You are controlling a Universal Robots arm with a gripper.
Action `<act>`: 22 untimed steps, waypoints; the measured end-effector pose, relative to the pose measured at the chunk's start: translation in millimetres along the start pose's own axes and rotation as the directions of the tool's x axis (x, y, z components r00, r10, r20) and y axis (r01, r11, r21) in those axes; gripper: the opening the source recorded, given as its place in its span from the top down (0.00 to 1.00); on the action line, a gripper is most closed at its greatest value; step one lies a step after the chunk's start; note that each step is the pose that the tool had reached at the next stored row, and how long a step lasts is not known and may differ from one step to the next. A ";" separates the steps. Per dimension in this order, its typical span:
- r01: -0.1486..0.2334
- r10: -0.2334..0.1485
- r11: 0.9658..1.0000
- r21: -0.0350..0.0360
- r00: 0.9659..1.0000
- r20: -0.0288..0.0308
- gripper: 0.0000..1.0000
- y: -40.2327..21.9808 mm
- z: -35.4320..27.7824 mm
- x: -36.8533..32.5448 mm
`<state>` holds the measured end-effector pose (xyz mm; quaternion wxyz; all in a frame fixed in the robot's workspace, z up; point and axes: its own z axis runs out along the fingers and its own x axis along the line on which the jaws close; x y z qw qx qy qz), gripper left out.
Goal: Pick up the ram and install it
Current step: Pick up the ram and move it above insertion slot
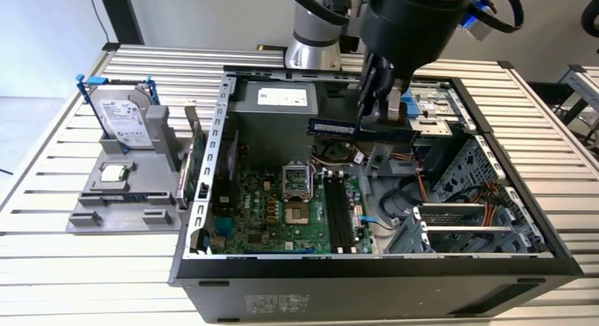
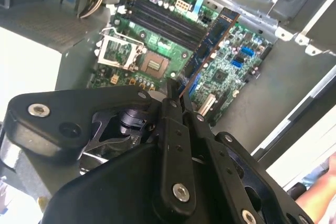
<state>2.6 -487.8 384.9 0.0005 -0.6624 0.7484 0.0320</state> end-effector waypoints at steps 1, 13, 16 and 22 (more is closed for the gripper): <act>0.000 0.000 1.000 0.000 1.000 0.000 1.00 -2.9 -0.2 -0.4; 0.000 0.000 1.000 -0.001 1.000 0.000 1.00 -34.6 -1.5 -4.2; 0.000 0.000 1.000 -0.001 1.000 0.000 1.00 -42.6 -1.8 -5.2; 0.000 0.000 1.000 -0.001 1.000 0.000 1.00 -52.0 -2.2 -6.4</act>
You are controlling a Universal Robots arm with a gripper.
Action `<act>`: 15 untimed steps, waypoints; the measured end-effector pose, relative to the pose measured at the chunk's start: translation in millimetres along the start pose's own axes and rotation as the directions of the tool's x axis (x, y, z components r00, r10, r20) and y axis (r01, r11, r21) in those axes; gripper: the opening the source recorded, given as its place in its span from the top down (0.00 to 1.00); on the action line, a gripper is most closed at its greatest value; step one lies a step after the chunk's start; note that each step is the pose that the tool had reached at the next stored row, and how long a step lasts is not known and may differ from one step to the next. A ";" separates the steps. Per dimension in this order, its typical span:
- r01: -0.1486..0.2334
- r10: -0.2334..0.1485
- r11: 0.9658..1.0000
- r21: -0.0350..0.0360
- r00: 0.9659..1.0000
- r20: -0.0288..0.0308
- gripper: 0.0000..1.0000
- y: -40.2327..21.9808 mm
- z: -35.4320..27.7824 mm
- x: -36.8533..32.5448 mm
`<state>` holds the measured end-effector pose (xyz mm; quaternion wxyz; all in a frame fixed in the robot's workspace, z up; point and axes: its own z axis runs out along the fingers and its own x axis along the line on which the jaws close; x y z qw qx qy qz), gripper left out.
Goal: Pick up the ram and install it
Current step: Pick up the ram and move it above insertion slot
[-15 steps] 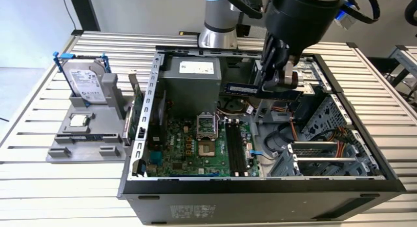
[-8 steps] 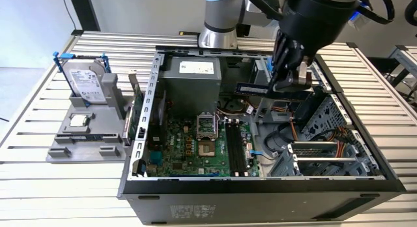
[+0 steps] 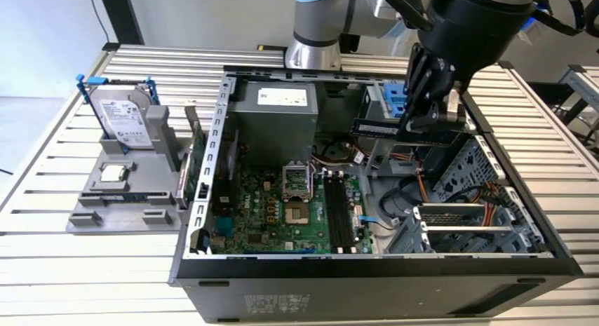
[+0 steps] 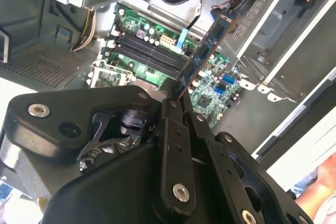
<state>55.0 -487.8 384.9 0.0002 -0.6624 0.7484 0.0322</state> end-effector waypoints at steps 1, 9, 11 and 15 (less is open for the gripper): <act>0.000 0.000 1.000 0.000 1.000 0.000 1.00 0.0 0.0 0.0; 0.000 0.000 1.000 0.000 1.000 0.000 1.00 0.1 0.2 -4.5; 0.000 0.000 1.000 0.000 1.000 0.000 1.00 0.4 0.4 -8.4; 0.000 0.000 1.000 0.000 1.000 0.000 1.00 0.9 0.7 -15.8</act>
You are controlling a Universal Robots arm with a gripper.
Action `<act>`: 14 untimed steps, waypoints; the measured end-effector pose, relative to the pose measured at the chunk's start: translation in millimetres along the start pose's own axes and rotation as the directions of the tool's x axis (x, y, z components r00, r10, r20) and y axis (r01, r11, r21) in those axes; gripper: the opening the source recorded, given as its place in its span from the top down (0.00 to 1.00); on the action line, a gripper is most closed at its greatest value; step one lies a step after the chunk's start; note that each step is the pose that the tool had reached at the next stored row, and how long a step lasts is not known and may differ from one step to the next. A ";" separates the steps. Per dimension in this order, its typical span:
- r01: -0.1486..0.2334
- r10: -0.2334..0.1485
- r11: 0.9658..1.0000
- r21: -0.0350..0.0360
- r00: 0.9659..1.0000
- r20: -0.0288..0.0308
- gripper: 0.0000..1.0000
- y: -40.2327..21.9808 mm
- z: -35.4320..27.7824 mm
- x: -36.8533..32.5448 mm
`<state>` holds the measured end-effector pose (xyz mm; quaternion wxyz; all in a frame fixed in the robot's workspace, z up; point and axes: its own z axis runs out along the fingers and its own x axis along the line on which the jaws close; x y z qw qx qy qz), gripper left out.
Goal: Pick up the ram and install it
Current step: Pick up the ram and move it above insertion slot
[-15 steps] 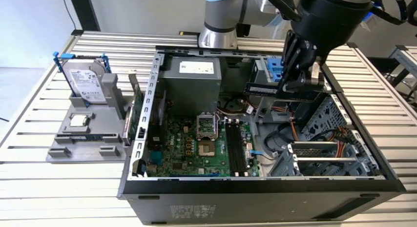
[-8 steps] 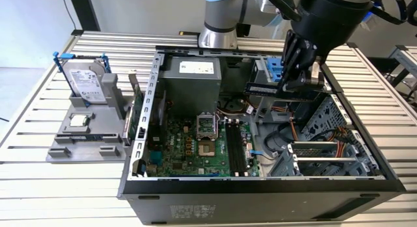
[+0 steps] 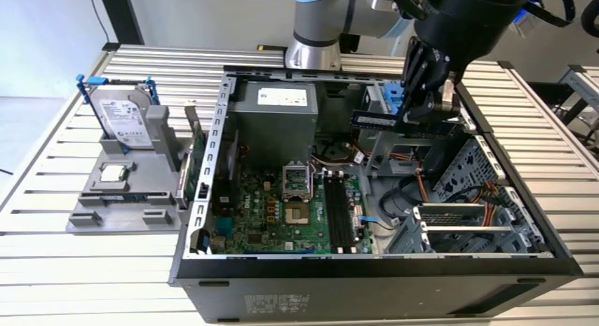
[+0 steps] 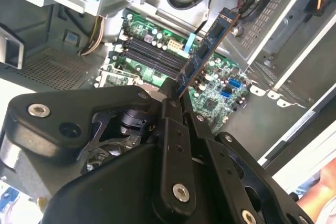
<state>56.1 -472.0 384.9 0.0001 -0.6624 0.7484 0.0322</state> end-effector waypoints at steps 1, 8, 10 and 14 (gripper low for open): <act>0.000 0.000 1.000 0.000 1.000 0.000 1.00 0.1 0.1 -1.8; 0.000 0.000 1.000 0.000 1.000 0.000 1.00 0.6 0.4 -9.7; 0.000 0.000 1.000 0.000 1.000 0.000 1.00 0.7 0.5 -10.7; 0.000 0.000 1.000 0.000 1.000 0.000 1.00 0.7 0.5 -11.5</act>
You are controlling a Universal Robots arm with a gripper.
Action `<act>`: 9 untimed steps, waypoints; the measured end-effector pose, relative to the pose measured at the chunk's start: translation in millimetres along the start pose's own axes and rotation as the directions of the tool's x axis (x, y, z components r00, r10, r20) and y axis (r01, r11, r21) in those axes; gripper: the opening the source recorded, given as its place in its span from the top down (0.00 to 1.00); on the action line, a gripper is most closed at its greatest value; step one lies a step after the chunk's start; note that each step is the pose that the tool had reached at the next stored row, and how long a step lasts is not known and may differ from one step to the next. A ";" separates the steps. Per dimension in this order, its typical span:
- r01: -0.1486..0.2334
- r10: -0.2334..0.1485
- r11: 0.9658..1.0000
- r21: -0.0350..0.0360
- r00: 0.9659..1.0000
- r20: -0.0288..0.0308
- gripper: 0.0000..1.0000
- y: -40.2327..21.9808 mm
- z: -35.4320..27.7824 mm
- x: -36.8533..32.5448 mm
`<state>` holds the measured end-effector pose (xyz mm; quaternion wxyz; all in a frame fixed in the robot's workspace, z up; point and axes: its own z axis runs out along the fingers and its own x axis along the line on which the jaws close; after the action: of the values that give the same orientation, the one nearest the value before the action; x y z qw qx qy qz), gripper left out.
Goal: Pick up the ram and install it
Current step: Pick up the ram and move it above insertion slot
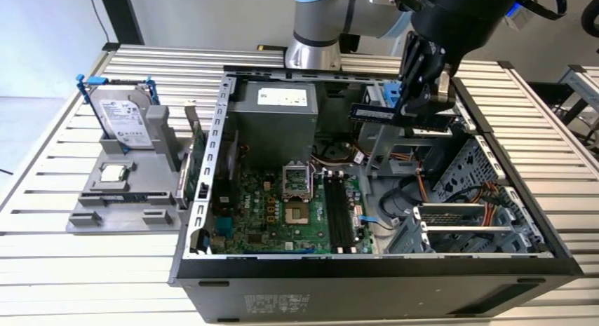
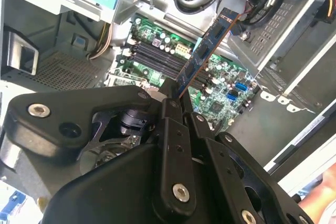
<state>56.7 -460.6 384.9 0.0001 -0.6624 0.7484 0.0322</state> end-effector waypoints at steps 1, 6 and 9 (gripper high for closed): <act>0.000 0.000 1.000 0.000 1.000 0.000 1.00 0.0 0.0 0.0; 0.005 -0.005 1.000 0.000 1.000 0.000 1.00 0.0 0.0 -0.1; 0.008 -0.008 1.000 0.000 1.000 0.000 1.00 0.0 0.0 -0.1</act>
<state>56.7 -460.5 384.9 0.0000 -0.6655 0.7457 0.0322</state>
